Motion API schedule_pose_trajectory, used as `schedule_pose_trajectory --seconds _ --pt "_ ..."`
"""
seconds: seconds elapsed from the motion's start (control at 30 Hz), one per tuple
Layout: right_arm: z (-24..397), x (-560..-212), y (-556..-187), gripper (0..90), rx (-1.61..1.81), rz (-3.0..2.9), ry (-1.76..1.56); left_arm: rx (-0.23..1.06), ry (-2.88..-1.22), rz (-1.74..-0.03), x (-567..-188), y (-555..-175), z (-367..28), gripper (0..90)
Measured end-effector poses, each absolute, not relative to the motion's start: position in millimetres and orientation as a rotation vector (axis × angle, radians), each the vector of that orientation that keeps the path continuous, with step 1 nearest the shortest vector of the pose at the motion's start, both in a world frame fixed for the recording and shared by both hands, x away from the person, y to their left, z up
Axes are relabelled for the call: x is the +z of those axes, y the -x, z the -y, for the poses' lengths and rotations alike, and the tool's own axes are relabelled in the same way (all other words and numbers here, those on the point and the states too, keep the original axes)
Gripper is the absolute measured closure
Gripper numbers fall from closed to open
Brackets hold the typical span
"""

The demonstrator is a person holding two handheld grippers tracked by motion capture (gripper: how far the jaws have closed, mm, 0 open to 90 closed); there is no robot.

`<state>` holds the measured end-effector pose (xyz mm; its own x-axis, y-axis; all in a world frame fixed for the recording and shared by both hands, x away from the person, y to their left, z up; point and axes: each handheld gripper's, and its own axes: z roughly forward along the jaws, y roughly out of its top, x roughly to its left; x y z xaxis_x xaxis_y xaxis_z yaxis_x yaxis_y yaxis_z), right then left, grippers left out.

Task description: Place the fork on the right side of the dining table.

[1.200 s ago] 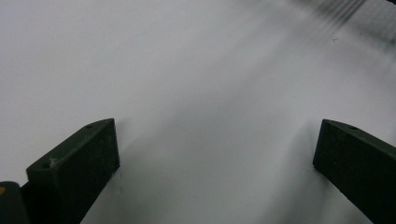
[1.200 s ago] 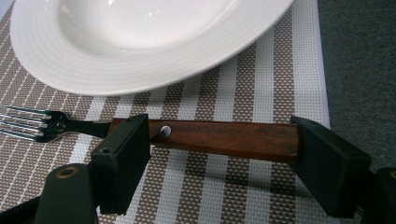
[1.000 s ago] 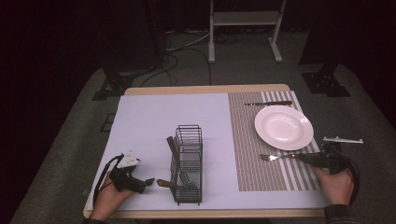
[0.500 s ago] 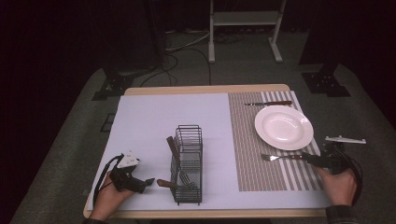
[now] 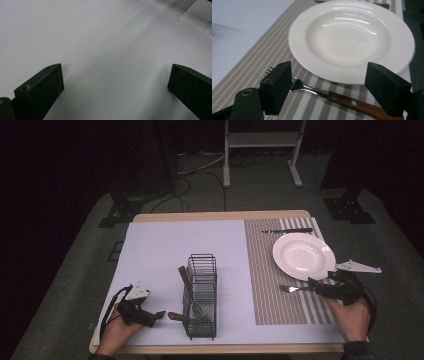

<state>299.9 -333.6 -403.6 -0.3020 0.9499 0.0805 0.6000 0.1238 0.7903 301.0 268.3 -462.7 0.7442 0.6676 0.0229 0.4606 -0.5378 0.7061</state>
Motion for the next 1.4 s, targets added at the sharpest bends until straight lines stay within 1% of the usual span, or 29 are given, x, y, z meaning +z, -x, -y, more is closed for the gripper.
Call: schedule_pose_trajectory --seconds 0.47,1.3,1.4 --pt "293 -397 -298 18.6 1.135 -2.059 -1.344 0.379 -2.235 -0.845 -463 -301 -268 0.0" --pt "219 -406 -301 17.7 1.265 -2.272 -1.1 0.379 -2.235 -0.845 -463 -301 -268 0.0" --pt "205 -408 -302 17.8 1.269 -2.303 -1.039 0.379 -2.235 -0.845 -463 -301 -268 0.0"
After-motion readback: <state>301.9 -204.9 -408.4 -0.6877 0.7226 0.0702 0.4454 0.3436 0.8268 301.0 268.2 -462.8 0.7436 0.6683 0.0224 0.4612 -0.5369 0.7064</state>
